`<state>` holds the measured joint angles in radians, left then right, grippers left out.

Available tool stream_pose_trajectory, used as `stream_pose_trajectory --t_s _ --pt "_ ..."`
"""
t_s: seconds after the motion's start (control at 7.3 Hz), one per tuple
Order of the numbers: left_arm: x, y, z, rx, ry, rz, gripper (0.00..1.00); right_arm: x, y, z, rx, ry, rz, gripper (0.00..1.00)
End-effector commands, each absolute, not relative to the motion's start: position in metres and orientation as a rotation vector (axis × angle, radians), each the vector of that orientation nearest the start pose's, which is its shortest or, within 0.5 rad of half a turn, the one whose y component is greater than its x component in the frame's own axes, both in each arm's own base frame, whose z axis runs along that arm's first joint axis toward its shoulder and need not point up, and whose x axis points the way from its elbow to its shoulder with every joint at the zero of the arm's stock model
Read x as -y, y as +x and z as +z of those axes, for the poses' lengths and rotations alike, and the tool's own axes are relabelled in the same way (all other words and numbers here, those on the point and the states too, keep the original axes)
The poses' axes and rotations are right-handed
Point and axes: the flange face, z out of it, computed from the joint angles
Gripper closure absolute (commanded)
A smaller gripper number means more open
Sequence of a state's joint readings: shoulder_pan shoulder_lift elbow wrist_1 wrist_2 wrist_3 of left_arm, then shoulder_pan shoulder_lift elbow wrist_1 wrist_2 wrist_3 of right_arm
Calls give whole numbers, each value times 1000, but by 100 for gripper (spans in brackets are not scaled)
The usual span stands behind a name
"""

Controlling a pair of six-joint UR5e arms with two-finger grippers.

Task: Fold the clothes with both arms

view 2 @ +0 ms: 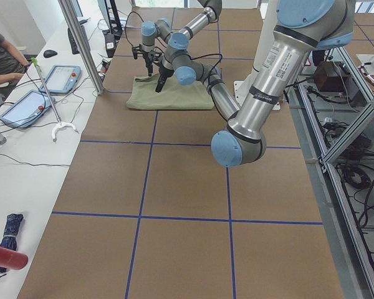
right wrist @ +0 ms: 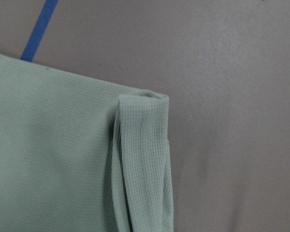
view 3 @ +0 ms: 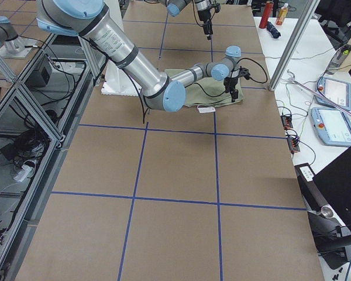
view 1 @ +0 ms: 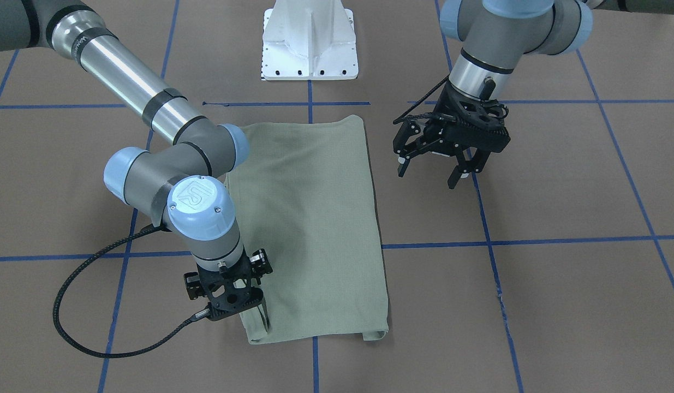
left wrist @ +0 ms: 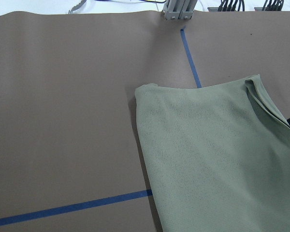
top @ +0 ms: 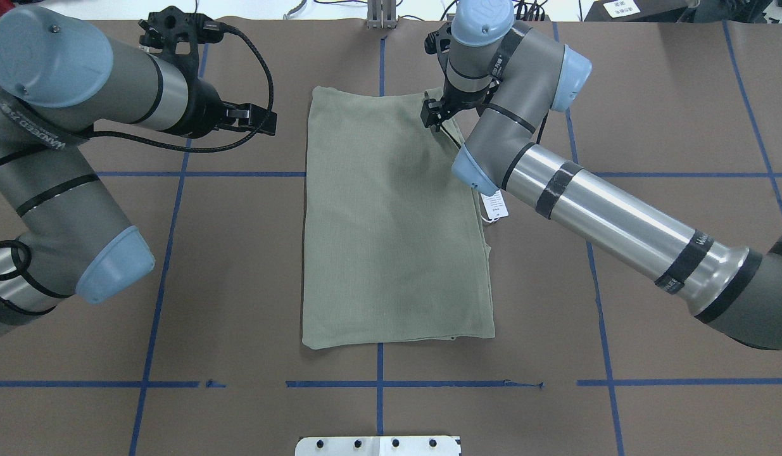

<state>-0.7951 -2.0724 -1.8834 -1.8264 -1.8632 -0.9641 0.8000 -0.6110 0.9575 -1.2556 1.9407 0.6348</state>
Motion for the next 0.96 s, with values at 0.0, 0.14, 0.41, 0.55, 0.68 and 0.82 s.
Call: stream_pose_trajectory --t_s 0.0,0.14,0.41,0.55,0.68,0.82 --pt "508 345 209 -977 489 -16 0 693 -541 291 691 279 -254 0" --pt "510 343 209 -976 490 -18 0 695 -542 297 689 285 -253 0" --pt "510 342 209 -976 490 -20 0 695 -545 305 682 277 -253 0" --pt "511 342 208 -977 493 -21 0 693 -547 305 683 275 -257 0" --pt "511 341 209 -975 492 -23 0 692 -548 305 683 274 -258 0" --pt "511 341 209 -974 495 -18 0 692 -548 306 682 273 -258 0"
